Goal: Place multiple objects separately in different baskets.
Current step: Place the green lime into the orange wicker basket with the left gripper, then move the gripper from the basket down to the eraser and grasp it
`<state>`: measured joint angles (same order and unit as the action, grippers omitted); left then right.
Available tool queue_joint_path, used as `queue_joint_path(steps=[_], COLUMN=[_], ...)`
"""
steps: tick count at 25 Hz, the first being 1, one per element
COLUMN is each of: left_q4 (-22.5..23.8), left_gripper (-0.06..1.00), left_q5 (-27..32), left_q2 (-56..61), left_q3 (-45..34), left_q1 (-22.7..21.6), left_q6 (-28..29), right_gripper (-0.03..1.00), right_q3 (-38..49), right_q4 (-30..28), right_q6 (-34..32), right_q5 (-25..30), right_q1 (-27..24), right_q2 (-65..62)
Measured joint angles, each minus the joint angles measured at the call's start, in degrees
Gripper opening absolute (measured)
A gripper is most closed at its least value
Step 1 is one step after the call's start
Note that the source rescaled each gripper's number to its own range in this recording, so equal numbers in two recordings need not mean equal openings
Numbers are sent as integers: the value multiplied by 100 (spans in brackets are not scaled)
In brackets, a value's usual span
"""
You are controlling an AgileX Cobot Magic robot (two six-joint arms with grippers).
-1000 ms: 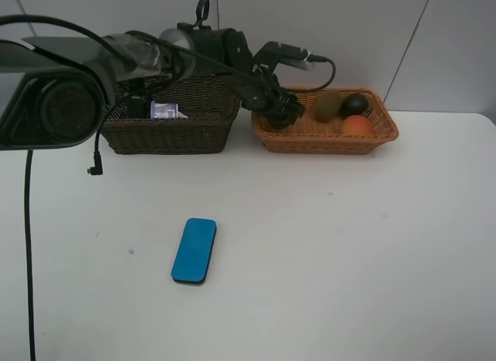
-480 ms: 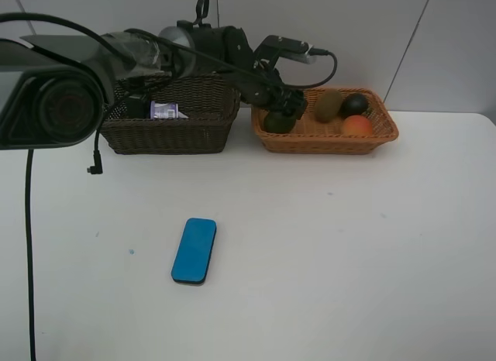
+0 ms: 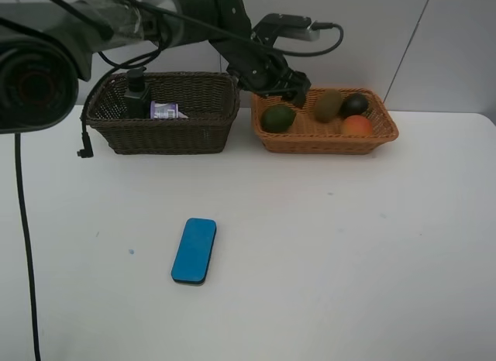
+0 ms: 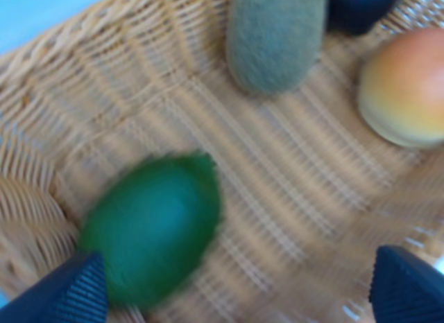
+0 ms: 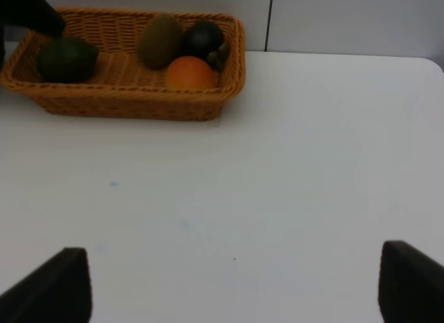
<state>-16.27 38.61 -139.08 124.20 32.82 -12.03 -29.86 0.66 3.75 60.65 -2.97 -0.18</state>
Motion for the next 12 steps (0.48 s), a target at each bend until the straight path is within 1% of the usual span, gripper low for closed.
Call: queue_joint_path(steps=[3,7,9,12], left_q4=[204,724,932,1078], left_gripper=[100,100,100,100], left_q5=[855,2217,2838,3016], left_q2=[388,877,1032,1213], left_q3=[6,11,19,-94], left_q1=[0,0,12,103], left_q6=[963,2298,2708,2935], right_gripper=[100,100,100,100], right_q3=[0,0,0,0], right_q4=[0,0,0,0], right_q6=[0,0,0,0], right_q5=[0,0,0,0], right_q1=[0,0,0,0], right_q2=[0,0,0,0])
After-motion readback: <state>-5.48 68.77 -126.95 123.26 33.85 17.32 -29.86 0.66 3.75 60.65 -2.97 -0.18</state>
